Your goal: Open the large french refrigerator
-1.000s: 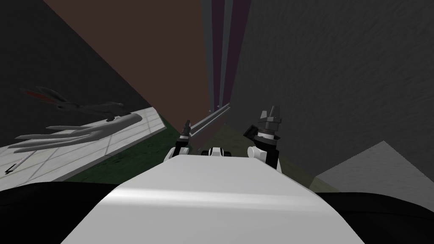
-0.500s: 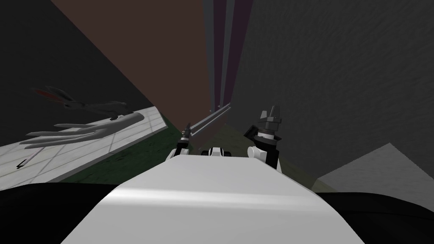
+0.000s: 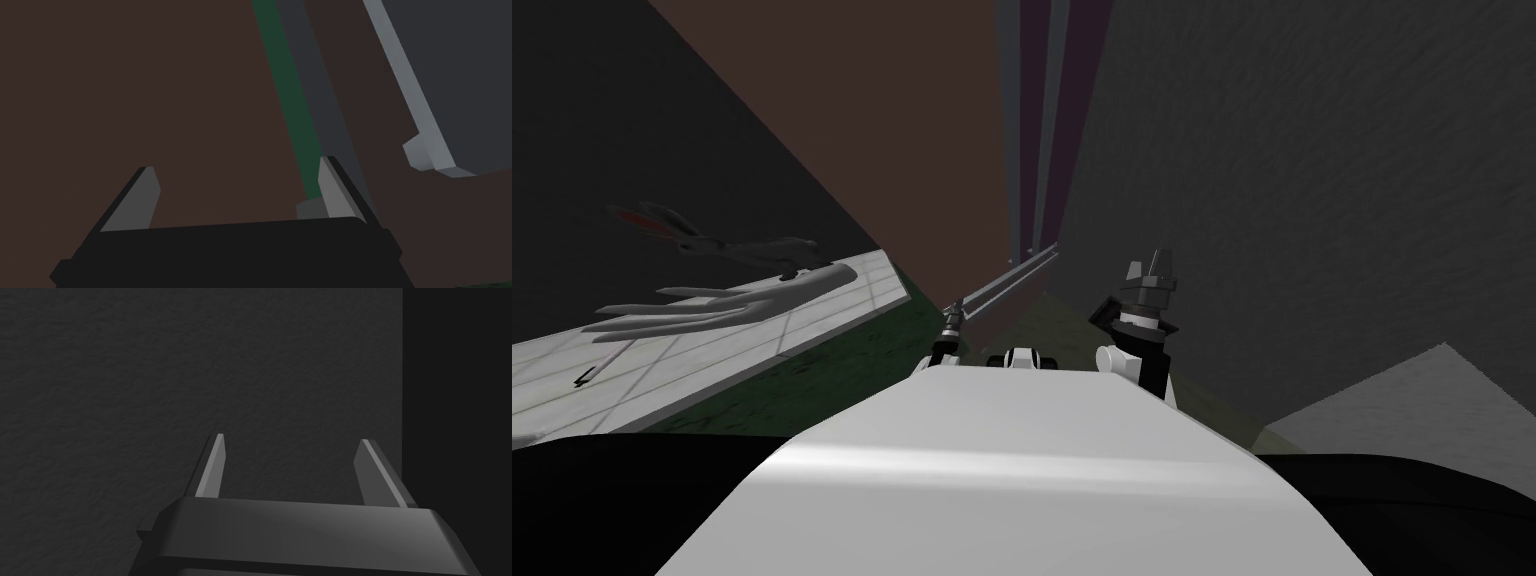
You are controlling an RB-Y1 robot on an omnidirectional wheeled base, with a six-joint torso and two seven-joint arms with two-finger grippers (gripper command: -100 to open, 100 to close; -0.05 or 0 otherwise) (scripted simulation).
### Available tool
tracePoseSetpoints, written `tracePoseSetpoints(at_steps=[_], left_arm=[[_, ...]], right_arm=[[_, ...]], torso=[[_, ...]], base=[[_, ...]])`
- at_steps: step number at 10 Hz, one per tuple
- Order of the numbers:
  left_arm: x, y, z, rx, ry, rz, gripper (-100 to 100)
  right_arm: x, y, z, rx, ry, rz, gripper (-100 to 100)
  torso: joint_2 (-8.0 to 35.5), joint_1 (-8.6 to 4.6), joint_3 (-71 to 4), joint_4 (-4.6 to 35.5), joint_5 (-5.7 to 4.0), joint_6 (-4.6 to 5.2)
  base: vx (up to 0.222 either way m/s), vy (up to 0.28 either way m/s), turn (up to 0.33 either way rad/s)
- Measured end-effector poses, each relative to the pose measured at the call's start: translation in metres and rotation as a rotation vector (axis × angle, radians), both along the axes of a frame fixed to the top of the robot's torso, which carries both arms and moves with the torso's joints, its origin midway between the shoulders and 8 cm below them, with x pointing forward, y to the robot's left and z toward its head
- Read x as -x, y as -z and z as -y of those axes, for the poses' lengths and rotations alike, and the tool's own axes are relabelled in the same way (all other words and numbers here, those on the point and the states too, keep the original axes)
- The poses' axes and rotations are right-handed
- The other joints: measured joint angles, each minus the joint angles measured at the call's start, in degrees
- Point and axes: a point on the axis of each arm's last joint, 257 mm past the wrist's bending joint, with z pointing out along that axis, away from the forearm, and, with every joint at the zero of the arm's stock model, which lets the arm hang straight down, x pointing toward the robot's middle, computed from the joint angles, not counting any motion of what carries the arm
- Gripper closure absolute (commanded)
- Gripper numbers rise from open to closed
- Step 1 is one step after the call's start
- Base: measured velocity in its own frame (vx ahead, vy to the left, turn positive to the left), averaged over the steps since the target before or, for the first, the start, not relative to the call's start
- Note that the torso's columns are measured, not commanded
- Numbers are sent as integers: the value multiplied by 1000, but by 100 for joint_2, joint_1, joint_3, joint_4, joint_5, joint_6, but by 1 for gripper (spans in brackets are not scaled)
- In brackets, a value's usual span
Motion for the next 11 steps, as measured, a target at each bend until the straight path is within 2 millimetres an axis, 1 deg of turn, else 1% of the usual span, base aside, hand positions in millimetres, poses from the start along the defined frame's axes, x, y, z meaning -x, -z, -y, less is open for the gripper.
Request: tracePoseSetpoints(at_steps=[1,2,3,9,10,11], left_arm=[[0,14,-1,8,-10,-27,-100],[5,26,-2,14,-19,-52,-100],[7,36,-5,21,-28,-74,-100],[8,57,-5,45,-44,-103,-100],[5,63,-8,54,-50,-117,-100],[7,74,-6,67,-58,-132,-100]], right_arm=[[0,0,0,0,0,0,0],[0,0,0,0,0,0,0],[0,0,0,0,0,0,0],[0,0,0,0,0,0,0],[0,0,0,0,0,0,0],[0,0,0,0,0,0,0]], torso=[[0,-1,0,0,0,-1],[2,-1,1,0,0,-1],[2,0,1,1,0,0],[-52,60,-24,-65,49,-18],[-57,67,-26,-69,52,-20],[-59,67,-27,-76,60,-16]], base=[[-8,-3,28],[-9,-1,33],[-3,0,15],[-2,-2,8],[-2,1,29],[-7,0,5]])
